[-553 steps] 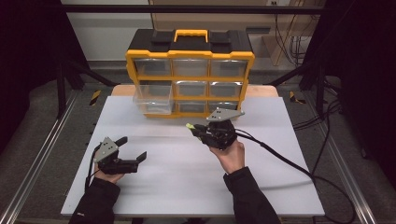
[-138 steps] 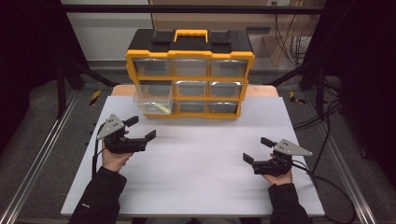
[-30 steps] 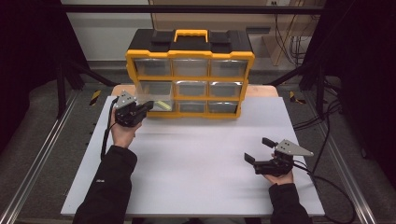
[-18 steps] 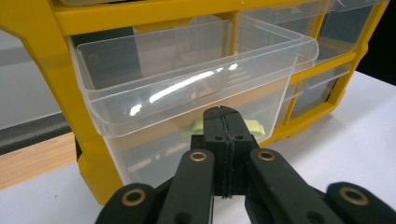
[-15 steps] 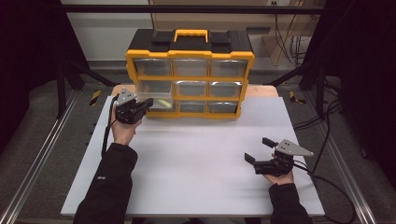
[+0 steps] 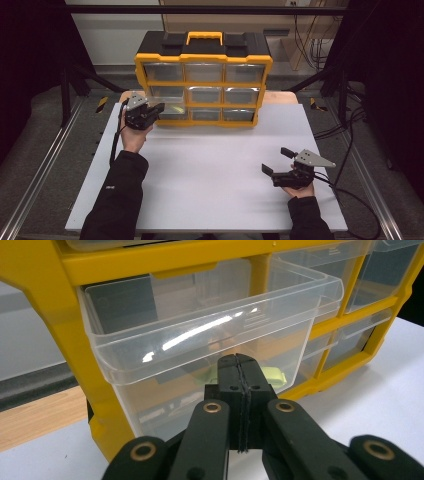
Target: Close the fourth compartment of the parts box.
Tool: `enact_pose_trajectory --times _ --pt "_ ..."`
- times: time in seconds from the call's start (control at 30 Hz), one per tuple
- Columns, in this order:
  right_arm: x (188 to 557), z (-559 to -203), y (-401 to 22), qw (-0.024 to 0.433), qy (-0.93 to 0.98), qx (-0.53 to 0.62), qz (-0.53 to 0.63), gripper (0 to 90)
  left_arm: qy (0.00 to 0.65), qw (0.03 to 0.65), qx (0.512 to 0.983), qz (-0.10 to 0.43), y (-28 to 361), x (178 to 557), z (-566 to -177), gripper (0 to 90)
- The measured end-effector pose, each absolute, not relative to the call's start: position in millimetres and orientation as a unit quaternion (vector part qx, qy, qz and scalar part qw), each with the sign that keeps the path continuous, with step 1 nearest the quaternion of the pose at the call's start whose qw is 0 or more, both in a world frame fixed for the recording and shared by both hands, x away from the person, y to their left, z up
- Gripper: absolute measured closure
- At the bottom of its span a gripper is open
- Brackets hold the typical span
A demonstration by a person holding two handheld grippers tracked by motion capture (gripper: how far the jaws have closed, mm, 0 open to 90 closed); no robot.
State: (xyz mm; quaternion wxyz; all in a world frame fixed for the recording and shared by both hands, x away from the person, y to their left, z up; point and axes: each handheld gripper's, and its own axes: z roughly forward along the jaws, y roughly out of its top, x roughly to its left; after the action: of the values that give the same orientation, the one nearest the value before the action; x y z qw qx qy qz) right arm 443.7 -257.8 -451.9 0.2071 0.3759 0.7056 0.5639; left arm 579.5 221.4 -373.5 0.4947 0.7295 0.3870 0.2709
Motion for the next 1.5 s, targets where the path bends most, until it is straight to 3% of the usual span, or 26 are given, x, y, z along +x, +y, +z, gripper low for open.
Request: enact_pose_trajectory --times 1.5 --pt "443.8 -451.9 -257.6 0.207 0.706 0.376 0.564 0.6 0.398 0.48 0.728 0.284 214.4 610.3 -373.8 89.6"
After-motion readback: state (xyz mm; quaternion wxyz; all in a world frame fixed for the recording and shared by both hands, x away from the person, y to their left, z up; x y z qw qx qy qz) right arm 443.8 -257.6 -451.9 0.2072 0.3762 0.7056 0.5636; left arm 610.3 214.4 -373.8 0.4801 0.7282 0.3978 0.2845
